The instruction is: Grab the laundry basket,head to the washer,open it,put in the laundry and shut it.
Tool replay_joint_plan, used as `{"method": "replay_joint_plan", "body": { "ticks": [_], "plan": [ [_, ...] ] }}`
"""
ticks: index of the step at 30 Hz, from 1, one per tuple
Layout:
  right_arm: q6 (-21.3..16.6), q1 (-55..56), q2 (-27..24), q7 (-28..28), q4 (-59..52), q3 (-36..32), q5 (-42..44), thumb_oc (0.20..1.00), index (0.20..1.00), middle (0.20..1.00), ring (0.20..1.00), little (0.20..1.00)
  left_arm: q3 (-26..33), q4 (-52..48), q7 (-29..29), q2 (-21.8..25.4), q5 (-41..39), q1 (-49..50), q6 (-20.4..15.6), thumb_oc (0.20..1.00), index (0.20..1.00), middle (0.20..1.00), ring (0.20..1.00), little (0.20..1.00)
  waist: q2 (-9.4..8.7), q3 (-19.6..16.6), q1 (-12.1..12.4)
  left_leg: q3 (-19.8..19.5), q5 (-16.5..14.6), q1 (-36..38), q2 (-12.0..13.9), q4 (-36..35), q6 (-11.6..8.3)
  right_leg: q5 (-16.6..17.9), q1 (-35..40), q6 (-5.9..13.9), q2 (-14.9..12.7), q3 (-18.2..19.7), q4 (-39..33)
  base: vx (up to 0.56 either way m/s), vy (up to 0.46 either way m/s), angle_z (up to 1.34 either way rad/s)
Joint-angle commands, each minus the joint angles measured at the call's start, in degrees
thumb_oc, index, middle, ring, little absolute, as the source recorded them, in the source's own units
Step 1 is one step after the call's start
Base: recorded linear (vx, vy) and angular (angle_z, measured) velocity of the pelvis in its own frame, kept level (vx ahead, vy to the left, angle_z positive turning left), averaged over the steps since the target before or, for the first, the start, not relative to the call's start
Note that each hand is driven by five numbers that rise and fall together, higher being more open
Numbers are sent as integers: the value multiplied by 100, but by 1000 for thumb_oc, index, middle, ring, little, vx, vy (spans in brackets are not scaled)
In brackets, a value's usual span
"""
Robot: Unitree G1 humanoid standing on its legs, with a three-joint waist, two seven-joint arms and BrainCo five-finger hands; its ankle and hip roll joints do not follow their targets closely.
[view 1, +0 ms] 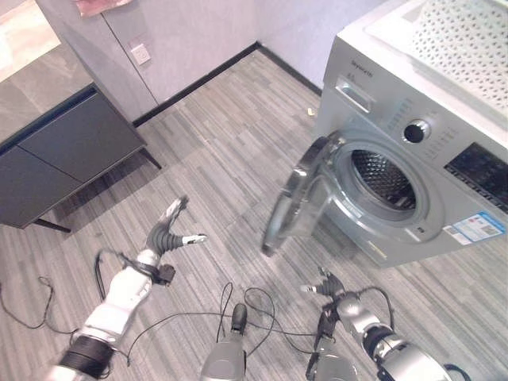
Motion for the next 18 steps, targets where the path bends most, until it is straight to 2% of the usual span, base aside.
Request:
{"method": "replay_joint_plan", "body": {
  "ticks": [1,3,5,8,12,15,16,18],
  "plan": [
    [5,-56,-12,156,97,-28,-313,1000,1000,1000,1000,1000,-605,-224,-583,35,-404,-695,-262,1000,1000,1000,1000,1000,-157,-180,-268,271,-271,3,-60,30,135,-689,192,306,-143,317,21,36,13,-11],
    [29,129,-46,190,188,-54,-406,1000,1000,1000,1000,1000,-996,-620,-766,242,-640,-1263,-302,1000,1000,1000,1000,1000,-196,-241,-384,332,-300,59,-57,30,137,-683,190,322,-128,359,21,56,19,-21],
    [59,281,-74,205,317,-28,-506,1000,1000,1000,1000,1000,-1397,-754,-932,109,-987,-1769,-322,1000,1000,1000,1000,1000,-234,-312,-531,397,-337,132,-37,30,137,-692,206,336,-124,395,21,66,13,-28],
    [102,437,-109,252,402,60,-691,1000,1000,1000,1000,1000,-1943,-420,-1296,-477,-1888,-2270,-167,1000,1000,1000,1000,1000,-285,-385,-720,498,-389,254,-6,30,141,-703,231,342,-100,501,21,59,0,-22],
    [107,603,-138,300,392,58,-712,1000,1000,1000,1000,1000,-2898,621,-1674,-1136,-2371,-2803,323,1000,1000,1000,1000,1000,-297,-445,-944,588,-433,369,23,30,146,-719,266,344,-59,624,21,42,-5,-33],
    [95,566,-182,320,327,93,-629,1000,1000,1000,1000,1000,-3646,1942,-1798,-1478,-1877,-3555,500,1000,1000,1000,1000,1000,-271,-414,-1105,626,-433,373,40,30,132,-704,237,359,-37,683,21,-17,-3,-10],
    [97,478,-213,327,266,198,-612,1000,1000,1000,1000,1000,-3943,3197,-1703,-1830,-1012,-3869,609,1000,1000,1000,1000,1000,-266,-345,-1177,641,-408,336,55,30,123,-678,192,365,-25,695,21,-64,-15,-12],
    [102,341,-217,341,190,383,-606,1000,1000,1000,1000,1000,-3953,4747,-1555,-2390,208,-4138,665,1000,1000,1000,1000,1000,-287,-221,-1260,663,-365,281,76,30,111,-644,108,362,1,728,21,-90,-14,-2]
  ]
}}
